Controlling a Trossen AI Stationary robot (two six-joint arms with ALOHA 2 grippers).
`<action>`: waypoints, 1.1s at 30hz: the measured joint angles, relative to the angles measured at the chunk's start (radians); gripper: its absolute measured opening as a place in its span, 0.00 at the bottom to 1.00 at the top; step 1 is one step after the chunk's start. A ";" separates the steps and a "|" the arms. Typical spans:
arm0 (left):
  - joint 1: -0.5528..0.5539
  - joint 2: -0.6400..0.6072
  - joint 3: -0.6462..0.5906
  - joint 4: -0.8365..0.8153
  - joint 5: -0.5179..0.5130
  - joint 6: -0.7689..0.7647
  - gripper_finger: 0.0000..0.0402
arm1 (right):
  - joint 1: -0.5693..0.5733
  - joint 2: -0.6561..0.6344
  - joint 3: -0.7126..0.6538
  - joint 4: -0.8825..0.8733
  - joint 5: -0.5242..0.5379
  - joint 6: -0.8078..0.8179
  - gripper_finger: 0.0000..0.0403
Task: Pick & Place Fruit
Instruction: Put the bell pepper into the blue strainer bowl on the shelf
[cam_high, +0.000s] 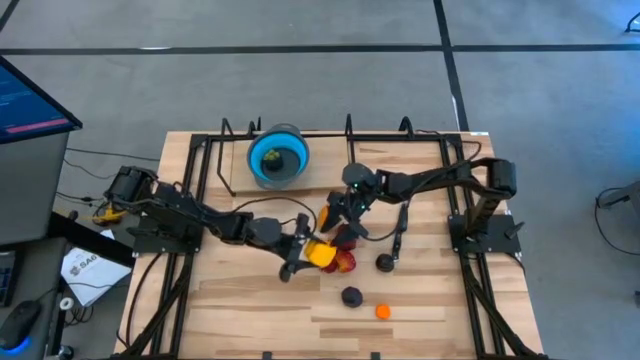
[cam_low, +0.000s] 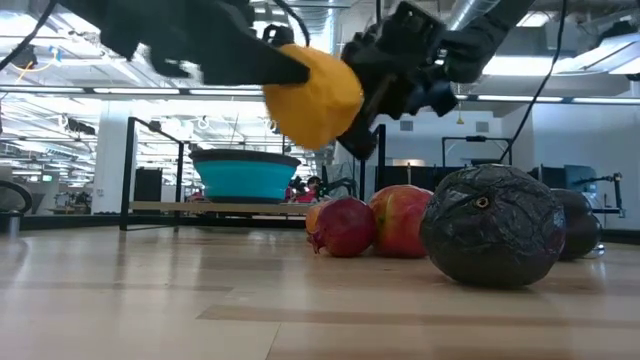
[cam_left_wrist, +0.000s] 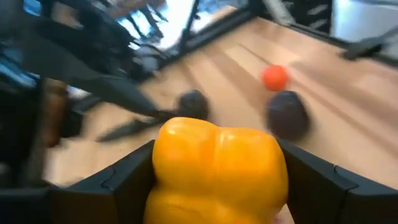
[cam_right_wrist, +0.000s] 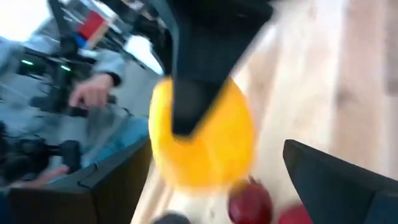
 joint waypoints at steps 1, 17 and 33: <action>-0.004 -0.010 0.000 -0.019 0.010 -0.027 0.69 | -0.003 -0.022 0.000 -0.054 0.026 -0.025 0.88; 0.448 -0.430 0.035 -0.332 -0.210 -0.207 0.71 | 0.265 -0.264 -0.047 -0.265 0.851 -0.120 0.79; 0.814 -0.153 0.035 -0.332 0.041 -0.314 0.79 | 0.336 -0.238 -0.046 -0.142 0.885 -0.096 0.79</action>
